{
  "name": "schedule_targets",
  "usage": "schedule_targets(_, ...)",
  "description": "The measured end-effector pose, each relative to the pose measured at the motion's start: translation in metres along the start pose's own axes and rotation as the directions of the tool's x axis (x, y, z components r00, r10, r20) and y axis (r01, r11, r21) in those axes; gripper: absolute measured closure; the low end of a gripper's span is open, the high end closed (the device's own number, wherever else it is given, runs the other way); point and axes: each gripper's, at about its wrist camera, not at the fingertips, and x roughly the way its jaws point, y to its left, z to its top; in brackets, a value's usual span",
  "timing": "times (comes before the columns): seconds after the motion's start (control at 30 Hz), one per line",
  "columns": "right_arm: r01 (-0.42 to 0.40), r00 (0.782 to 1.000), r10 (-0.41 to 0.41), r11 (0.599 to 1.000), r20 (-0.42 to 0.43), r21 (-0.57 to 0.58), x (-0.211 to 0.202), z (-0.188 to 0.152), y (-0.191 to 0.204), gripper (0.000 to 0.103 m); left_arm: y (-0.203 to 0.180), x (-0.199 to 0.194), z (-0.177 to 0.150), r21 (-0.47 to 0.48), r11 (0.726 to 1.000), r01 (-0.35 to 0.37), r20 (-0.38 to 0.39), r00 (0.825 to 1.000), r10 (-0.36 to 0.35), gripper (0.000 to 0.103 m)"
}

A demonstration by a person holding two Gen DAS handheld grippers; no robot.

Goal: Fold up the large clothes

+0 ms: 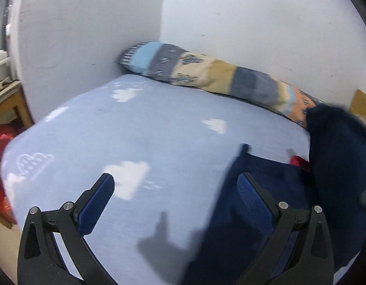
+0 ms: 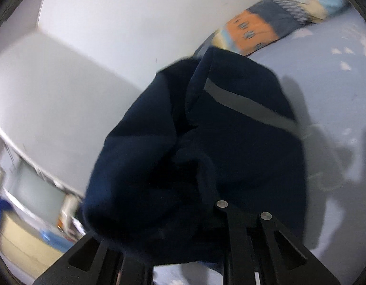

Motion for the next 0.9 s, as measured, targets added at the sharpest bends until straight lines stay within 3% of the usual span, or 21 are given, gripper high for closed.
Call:
schedule_targets(0.13, 0.136, 0.985, -0.154, 0.97, -0.078, -0.202, 0.075, -0.044, 0.035, 0.089, 0.04, 0.005, -0.002, -0.041, 0.998, -0.05, -0.037, 0.998, 0.049, 0.0)
schedule_targets(0.27, 0.233, 0.94, -0.3, 0.912, -0.161, -0.337, 0.147, -0.094, 0.037, 0.088, 0.065, 0.011, -0.005, -0.126, 0.991, -0.044, -0.085, 0.996, 0.033, 0.0)
schedule_targets(0.33, 0.27, 0.928, -0.343, 0.887, -0.143, -0.375, 0.157, -0.106, 0.039, 0.088, 0.067, 0.009, -0.007, -0.134, 0.99, -0.036, -0.085, 0.996, 0.025, 0.0)
schedule_targets(0.47, 0.283, 0.927, -0.361, 0.853, -0.104, -0.438, 0.157, -0.096, 0.047, 0.089, 0.066, 0.009, -0.002, -0.114, 0.993, -0.009, -0.074, 0.997, 0.001, 0.0)
schedule_targets(0.67, 0.329, 0.887, -0.459, 0.706, -0.052, -0.628, 0.169, -0.131, 0.075, 0.086, 0.069, 0.012, 0.0, -0.146, 0.989, 0.024, -0.096, 0.995, -0.038, 0.0)
schedule_targets(0.73, 0.337, 0.866, -0.5, 0.626, -0.03, -0.704, 0.176, -0.147, 0.082, 0.065, 0.071, 0.011, 0.001, -0.147, 0.989, 0.019, -0.1, 0.994, -0.034, 0.0)
schedule_targets(0.8, 0.323, 0.851, -0.524, 0.554, -0.021, -0.767, 0.178, -0.167, 0.093, 0.05, 0.077, 0.011, 0.001, -0.166, 0.986, 0.015, -0.1, 0.994, -0.032, 0.0)
schedule_targets(0.83, 0.302, 0.853, -0.522, 0.536, -0.028, -0.789, 0.175, -0.179, 0.099, 0.047, 0.08, 0.011, 0.001, -0.175, 0.985, 0.011, -0.103, 0.994, -0.029, 0.0)
schedule_targets(0.9, 0.225, 0.876, -0.476, 0.552, -0.081, -0.803, 0.164, -0.192, 0.103, 0.042, 0.085, 0.013, 0.0, -0.2, 0.98, 0.018, -0.116, 0.992, -0.042, 0.0)
